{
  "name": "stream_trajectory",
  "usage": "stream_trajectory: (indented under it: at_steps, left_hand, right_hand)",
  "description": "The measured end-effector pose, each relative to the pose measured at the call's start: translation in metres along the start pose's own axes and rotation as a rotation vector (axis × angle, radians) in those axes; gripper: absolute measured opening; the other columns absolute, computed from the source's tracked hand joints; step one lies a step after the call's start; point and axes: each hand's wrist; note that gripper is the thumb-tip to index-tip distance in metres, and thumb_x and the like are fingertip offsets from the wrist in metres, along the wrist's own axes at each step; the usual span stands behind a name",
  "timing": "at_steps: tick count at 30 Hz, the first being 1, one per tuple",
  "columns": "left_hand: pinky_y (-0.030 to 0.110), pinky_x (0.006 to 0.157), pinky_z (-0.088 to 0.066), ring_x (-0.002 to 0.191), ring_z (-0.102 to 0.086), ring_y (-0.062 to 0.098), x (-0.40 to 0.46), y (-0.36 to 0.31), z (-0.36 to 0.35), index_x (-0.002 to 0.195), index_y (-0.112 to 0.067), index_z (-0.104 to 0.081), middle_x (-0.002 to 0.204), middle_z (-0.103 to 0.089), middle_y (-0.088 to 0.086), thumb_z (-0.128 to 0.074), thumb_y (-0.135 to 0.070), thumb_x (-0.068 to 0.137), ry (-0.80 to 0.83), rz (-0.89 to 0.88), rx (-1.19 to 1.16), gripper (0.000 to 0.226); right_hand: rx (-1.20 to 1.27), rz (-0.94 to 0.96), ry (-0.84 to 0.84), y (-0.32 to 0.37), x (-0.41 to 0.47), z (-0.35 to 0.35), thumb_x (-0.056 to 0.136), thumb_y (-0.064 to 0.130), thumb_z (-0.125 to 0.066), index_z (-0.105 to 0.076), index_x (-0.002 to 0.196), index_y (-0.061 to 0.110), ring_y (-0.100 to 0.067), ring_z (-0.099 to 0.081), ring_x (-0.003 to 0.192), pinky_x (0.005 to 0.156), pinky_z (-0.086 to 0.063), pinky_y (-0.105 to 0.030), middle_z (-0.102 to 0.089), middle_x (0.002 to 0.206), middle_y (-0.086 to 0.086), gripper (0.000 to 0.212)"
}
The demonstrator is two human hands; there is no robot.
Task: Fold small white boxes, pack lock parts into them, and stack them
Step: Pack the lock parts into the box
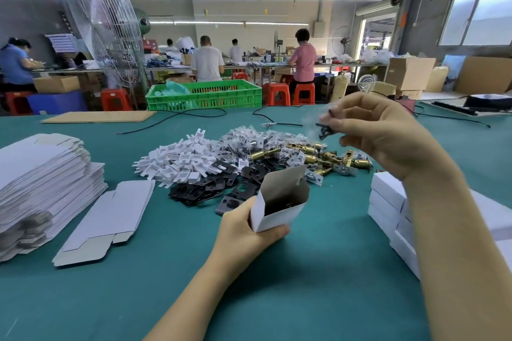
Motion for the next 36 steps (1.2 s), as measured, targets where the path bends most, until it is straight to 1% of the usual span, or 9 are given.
stream_trajectory:
  at_steps: [3,5,9,12,18,25,31,33,36]
  left_hand:
    - [0.018,0.071,-0.051,0.082,-0.066,0.002,-0.001,0.000,0.000,0.101,-0.029,-0.073,0.092,-0.074,-0.016,-0.086,-0.010,0.069,0.002,0.004,-0.023,0.039]
    - [0.018,0.070,-0.051,0.081,-0.066,0.002,-0.001,-0.001,0.000,0.099,-0.031,-0.074,0.092,-0.074,-0.015,-0.086,-0.011,0.066,0.001,0.019,-0.063,0.040]
    - [0.013,0.066,-0.050,0.079,-0.067,-0.001,0.001,-0.004,0.001,0.089,-0.043,-0.073,0.089,-0.074,-0.017,-0.082,-0.022,0.060,-0.028,0.060,-0.104,0.037]
    - [0.011,0.065,-0.049,0.078,-0.066,-0.004,0.003,-0.004,0.001,0.088,-0.048,-0.071,0.086,-0.073,-0.019,-0.080,-0.023,0.060,-0.032,0.082,-0.116,0.038]
    - [0.014,0.068,-0.051,0.082,-0.067,0.000,0.005,0.001,0.003,0.090,-0.034,-0.072,0.089,-0.074,-0.016,-0.081,-0.023,0.059,-0.025,0.104,-0.155,0.035]
    - [0.016,0.070,-0.053,0.083,-0.067,0.004,0.007,0.003,0.003,0.094,-0.027,-0.070,0.091,-0.075,-0.010,-0.079,-0.022,0.059,-0.011,0.126,-0.177,0.036]
    - [0.018,0.073,-0.054,0.089,-0.068,0.006,0.008,0.001,0.005,0.103,-0.027,-0.069,0.099,-0.075,-0.006,-0.078,-0.023,0.063,-0.009,0.113,-0.211,0.041]
    - [0.021,0.075,-0.054,0.093,-0.069,0.008,0.009,0.001,0.007,0.107,-0.028,-0.068,0.103,-0.075,-0.006,-0.078,-0.025,0.068,-0.027,0.098,-0.256,0.041]
    - [0.030,0.080,-0.056,0.093,-0.070,0.014,0.009,-0.001,0.008,0.105,-0.026,-0.068,0.102,-0.075,-0.003,-0.079,-0.032,0.068,-0.070,0.117,-0.318,0.038]
  right_hand:
    - [-0.249,-0.003,0.279,0.025,-0.010,-0.008,0.064,0.024,-0.080,-0.072,0.082,0.018,-0.029,-0.068,0.087,0.078,-0.059,-0.032,-0.073,0.092,-0.006,0.021]
    - [-0.450,-0.011,0.342,0.032,-0.010,-0.018,0.068,0.021,-0.081,-0.073,0.082,0.018,-0.027,-0.069,0.085,0.081,-0.058,-0.033,-0.073,0.086,-0.006,0.017]
    - [-0.846,0.072,0.290,0.027,-0.003,-0.043,0.077,0.010,-0.077,-0.073,0.079,0.021,-0.010,-0.067,0.077,0.071,-0.053,-0.020,-0.072,0.076,0.003,0.012]
    - [-0.893,0.137,0.262,0.024,-0.002,-0.058,0.079,0.008,-0.075,-0.073,0.082,0.018,-0.004,-0.063,0.075,0.065,-0.046,-0.010,-0.070,0.078,0.006,0.011]
    - [-0.980,0.187,0.256,0.014,0.002,-0.070,0.079,0.005,-0.073,-0.073,0.084,0.015,-0.011,-0.064,0.076,0.071,-0.048,-0.023,-0.071,0.080,-0.001,0.011]
    - [-0.940,0.118,0.294,-0.002,0.007,-0.071,0.081,0.009,-0.071,-0.071,0.093,0.017,-0.008,-0.065,0.082,0.070,-0.049,-0.017,-0.071,0.086,0.002,0.014]
    - [-0.764,0.063,0.098,-0.016,0.013,-0.049,0.085,0.023,-0.070,-0.071,0.089,0.020,0.001,-0.065,0.073,0.061,-0.047,-0.008,-0.071,0.079,0.008,0.005]
    - [-0.639,-0.018,-0.045,-0.030,0.014,-0.048,0.091,0.031,-0.063,-0.069,0.091,0.020,-0.004,-0.065,0.076,0.064,-0.049,-0.013,-0.071,0.080,0.006,0.012]
    - [-0.264,-0.260,-0.189,-0.060,0.008,-0.057,0.100,0.038,-0.045,-0.064,0.095,0.013,-0.015,-0.065,0.079,0.073,-0.050,-0.029,-0.070,0.085,-0.001,0.032]
Point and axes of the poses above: each hand's wrist, its own x-axis towards the middle knuckle, its own z-axis out of the back of the hand, y = z × x
